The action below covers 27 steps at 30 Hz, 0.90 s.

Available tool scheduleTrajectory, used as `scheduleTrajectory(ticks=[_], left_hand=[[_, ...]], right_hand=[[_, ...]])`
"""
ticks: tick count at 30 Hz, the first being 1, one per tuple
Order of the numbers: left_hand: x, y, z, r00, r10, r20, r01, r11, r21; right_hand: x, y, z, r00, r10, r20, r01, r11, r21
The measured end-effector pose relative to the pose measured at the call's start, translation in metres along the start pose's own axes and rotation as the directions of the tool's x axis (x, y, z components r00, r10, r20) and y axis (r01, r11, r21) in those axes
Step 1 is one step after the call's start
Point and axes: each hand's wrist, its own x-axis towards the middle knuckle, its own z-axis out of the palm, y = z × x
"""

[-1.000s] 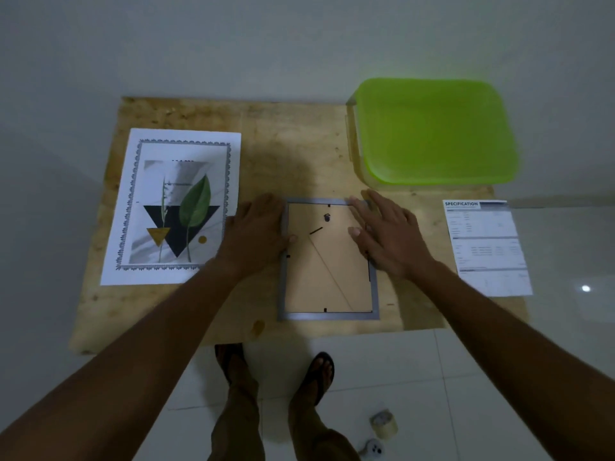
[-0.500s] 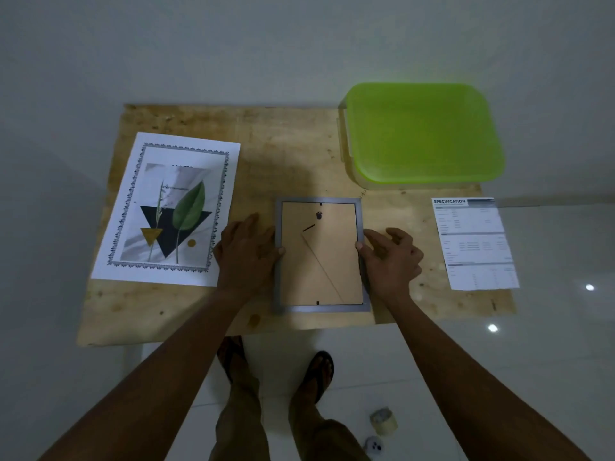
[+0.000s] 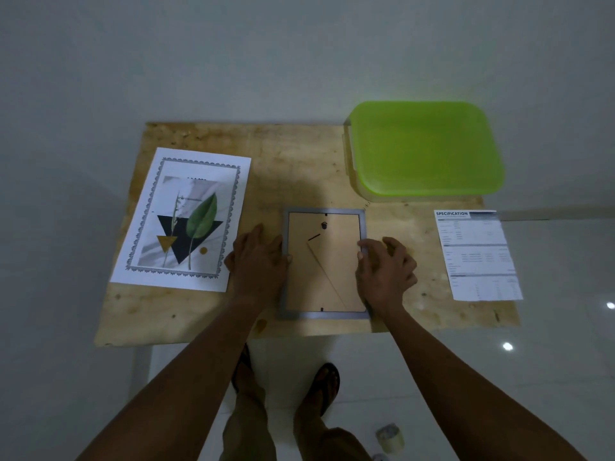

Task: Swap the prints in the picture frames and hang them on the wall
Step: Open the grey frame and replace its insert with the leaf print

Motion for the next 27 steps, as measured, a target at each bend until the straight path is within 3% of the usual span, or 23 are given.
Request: scheduleTrajectory(ticks=[2,5,9,12,13,15,17,19,23,27], left_hand=[[-0.011,-0.003,0.004,1.0,0.006,-0.02,-0.006,1.0,0.018],[-0.035,0.002,0.011,0.992,-0.079,-0.103,0.061,0.984,-0.168],[-0.043,0.013,0.017,0.983,-0.183,0.004,0.175,0.935,-0.308],[-0.041,0.013,0.014,0.981,-0.18,0.066,0.19,0.861,-0.471],[-0.043,0.013,0.011,0.984,-0.15,0.098,0.179,0.803,-0.568],[-0.048,0.014,0.0,0.976,-0.139,0.168,0.217,0.583,-0.783],[-0.052,0.02,-0.014,0.976,-0.106,0.189,0.216,0.442,-0.871],[-0.053,0.033,-0.033,0.986,-0.072,0.15,0.167,0.431,-0.887],[-0.053,0.072,-0.085,0.999,-0.013,-0.029,-0.02,0.478,-0.878],[-0.06,0.104,-0.131,0.969,0.041,-0.245,-0.223,0.578,-0.785]], right_hand=[[-0.006,0.002,-0.002,1.0,-0.026,0.01,0.026,1.0,-0.006],[-0.03,0.002,-0.003,0.997,-0.054,0.053,0.056,0.998,-0.035],[-0.059,-0.008,0.005,0.976,-0.038,0.214,0.058,0.994,-0.087],[-0.058,-0.015,0.001,0.974,0.02,0.224,-0.02,1.0,-0.004],[-0.055,-0.016,-0.003,0.975,0.026,0.221,-0.032,0.999,0.02],[-0.05,-0.014,-0.006,0.969,0.024,0.245,-0.045,0.996,0.08],[-0.047,-0.019,-0.016,0.959,0.03,0.281,-0.097,0.969,0.227],[-0.042,-0.029,-0.03,0.953,0.024,0.301,-0.15,0.903,0.403],[-0.018,-0.084,-0.077,0.936,-0.087,0.341,-0.052,0.923,0.38],[-0.005,-0.158,-0.14,0.909,-0.253,0.33,0.004,0.799,0.601]])
